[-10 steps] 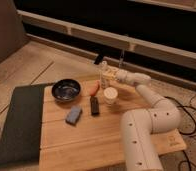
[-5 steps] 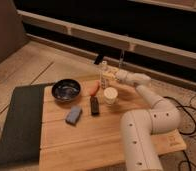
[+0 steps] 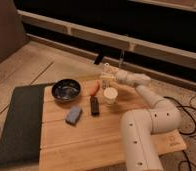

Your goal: Stand the bottle upright

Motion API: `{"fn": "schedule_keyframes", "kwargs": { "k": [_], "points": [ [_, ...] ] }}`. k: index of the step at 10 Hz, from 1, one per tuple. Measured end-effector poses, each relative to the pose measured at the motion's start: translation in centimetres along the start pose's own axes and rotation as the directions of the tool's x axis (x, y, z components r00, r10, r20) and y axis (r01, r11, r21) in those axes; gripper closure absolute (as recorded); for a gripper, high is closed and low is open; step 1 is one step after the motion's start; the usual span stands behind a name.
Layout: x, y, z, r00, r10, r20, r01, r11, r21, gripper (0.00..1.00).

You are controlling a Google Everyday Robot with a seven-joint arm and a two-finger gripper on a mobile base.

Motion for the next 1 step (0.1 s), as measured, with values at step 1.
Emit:
{"fn": "schedule_keyframes", "kwargs": {
  "k": [1],
  "points": [
    [-0.01,0.12,0.08,1.000,-0.002,-0.003,0.002,1.000,-0.005,0.36]
  ]
}}
